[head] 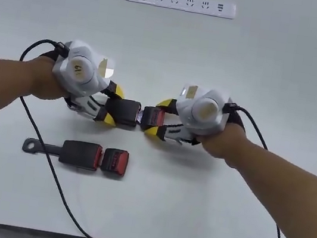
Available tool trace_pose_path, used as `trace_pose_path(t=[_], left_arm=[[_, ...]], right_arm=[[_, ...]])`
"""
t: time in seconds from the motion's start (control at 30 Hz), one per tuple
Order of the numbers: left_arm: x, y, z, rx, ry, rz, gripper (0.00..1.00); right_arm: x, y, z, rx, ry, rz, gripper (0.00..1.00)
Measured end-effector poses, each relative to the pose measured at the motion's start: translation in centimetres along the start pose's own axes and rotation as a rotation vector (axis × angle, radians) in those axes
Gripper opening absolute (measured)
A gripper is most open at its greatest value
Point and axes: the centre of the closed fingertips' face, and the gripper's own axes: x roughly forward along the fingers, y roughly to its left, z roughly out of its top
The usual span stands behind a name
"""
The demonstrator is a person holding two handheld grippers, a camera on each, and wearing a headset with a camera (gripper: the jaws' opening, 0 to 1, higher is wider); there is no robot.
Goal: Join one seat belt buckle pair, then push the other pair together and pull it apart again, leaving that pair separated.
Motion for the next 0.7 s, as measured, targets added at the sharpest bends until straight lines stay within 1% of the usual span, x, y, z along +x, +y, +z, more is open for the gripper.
trace_pose_path(t=[0.07,0.13,0.17,0.27,0.4,0.47,0.7], left_arm=[[0.0,0.0,0.0,0.003,0.001,0.0,0.33],[0.0,0.0,0.0,0.004,0.0,-0.003,0.33],[0.0,0.0,0.0,0.004,-0.002,-0.003,0.33],[0.0,-0.1,0.0,0.003,-0.008,-0.003,0.33],[0.0,-0.1,0.1,0.006,-0.002,-0.006,0.33],[0.0,-0.1,0.1,0.003,-0.006,-0.004,0.33],[-0.1,-0.2,0.1,0.003,-0.004,-0.003,0.33]], right_arm=[[-0.4,-0.1,-0.4,0.002,0.001,-0.004,0.36],[-0.9,-0.1,-0.8,0.006,-0.008,-0.01,0.36],[-1.0,-0.2,-0.9,0.013,-0.011,-0.013,0.36],[-1.2,-0.1,-1.0,0.003,-0.006,-0.014,0.36],[-1.3,-0.2,-1.1,0.002,-0.015,-0.014,0.36],[-1.6,-0.3,-1.4,-0.001,-0.012,-0.012,0.36],[-3.2,-0.6,-2.6,0.007,-0.004,-0.009,0.36]])
